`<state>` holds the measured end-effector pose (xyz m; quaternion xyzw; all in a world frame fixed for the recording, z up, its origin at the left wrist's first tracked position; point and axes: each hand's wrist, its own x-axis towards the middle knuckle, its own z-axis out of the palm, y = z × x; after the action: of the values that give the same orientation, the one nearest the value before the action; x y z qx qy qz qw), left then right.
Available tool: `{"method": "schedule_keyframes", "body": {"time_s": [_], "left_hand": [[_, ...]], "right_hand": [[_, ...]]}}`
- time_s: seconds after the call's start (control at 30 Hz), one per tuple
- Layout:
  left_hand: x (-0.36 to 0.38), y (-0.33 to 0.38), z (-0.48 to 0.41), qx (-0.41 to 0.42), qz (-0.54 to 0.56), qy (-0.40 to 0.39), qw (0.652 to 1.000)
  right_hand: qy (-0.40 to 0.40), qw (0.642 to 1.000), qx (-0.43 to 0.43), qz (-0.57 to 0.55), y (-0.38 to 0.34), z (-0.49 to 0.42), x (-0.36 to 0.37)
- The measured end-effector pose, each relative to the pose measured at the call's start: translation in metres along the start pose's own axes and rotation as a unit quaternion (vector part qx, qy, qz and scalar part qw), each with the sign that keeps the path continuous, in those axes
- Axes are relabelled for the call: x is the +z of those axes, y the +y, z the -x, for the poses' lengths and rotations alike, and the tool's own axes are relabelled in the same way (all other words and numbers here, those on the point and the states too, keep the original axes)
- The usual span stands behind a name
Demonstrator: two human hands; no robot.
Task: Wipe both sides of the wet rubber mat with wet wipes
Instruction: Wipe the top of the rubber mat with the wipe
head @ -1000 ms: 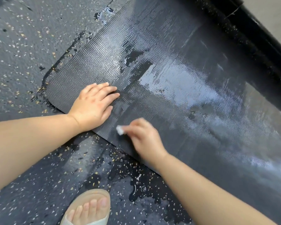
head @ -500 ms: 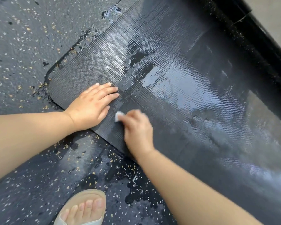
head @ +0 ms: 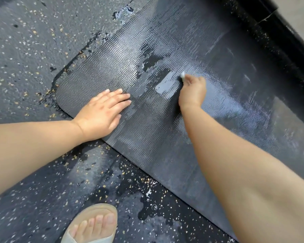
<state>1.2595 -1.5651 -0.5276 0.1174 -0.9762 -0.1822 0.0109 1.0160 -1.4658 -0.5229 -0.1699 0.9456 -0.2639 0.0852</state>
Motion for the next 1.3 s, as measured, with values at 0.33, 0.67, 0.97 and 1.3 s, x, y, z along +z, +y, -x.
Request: {"method": "schedule_keyframes", "body": {"time_s": [0.33,0.67,0.97,1.3], "left_hand": [[-0.003,-0.014,0.012,-0.029,-0.027,0.011,0.999],[-0.012,-0.014,0.012,-0.024,-0.015,0.002,1.000],[-0.011,-0.019,0.017,-0.064,0.019,-0.001,0.998],[-0.014,-0.017,0.018,-0.068,0.029,-0.026,0.997]], "right_hand": [[-0.283,0.888,-0.356,-0.064,-0.004,0.182,-0.007],[-0.063,0.997,-0.043,0.034,-0.018,-0.015,0.003],[-0.253,0.896,-0.364,0.034,-0.030,0.160,0.015],[-0.052,0.992,-0.117,0.004,-0.019,0.027,-0.006]]}}
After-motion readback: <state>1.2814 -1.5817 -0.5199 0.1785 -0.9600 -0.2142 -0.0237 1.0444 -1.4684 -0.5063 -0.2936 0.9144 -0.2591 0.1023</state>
